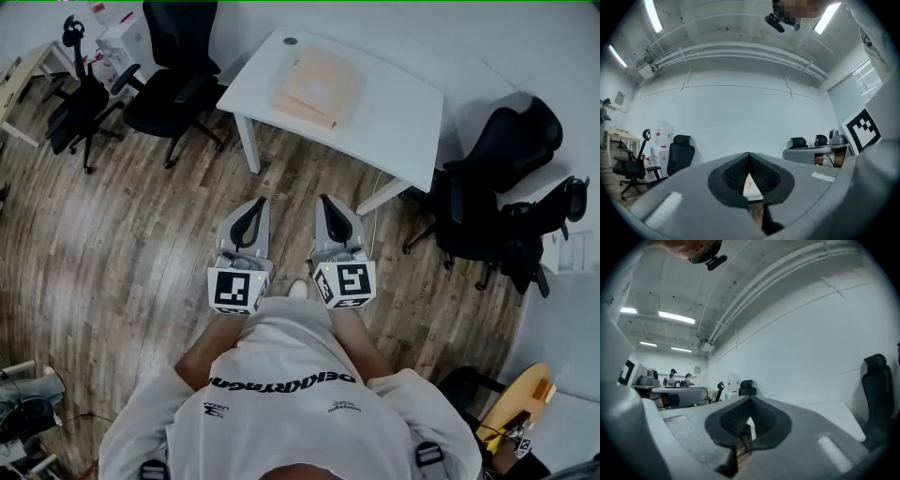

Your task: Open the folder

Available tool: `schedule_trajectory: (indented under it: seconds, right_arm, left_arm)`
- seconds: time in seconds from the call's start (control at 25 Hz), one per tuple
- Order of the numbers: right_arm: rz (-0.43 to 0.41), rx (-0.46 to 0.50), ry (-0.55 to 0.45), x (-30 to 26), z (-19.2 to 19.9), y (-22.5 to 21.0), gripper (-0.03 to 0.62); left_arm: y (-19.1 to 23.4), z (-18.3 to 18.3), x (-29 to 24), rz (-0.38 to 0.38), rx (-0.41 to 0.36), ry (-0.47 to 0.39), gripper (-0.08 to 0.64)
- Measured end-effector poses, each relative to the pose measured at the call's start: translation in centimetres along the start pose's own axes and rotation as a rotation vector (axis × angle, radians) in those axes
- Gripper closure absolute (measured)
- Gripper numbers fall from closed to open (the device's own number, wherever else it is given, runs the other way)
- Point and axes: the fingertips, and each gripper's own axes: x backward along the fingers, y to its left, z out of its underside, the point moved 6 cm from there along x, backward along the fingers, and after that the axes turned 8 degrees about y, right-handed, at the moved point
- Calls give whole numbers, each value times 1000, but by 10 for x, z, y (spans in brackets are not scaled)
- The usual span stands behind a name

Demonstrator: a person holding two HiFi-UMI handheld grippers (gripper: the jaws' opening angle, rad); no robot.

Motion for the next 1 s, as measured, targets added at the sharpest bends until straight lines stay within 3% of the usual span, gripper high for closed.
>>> schedule_trajectory:
  seconds: [0.32,0.52,0.68,1.0]
  right_arm:
    - [-33,-76,-28,0,1,-25,597]
    - [-53,-73,-28,-2,5,-46,597]
    - [-47,-75,-10,-4,16,-56,597]
    - [-76,-81,9,-40,20,-63,597]
  left_arm:
    - [-16,2,-15,-14,-21,16,569]
    - [-28,4,-29,-48,-19,20,569]
    - [-37,26,-29,-59,8,60,569]
    - [-18,39,-54,-83,6,82,569]
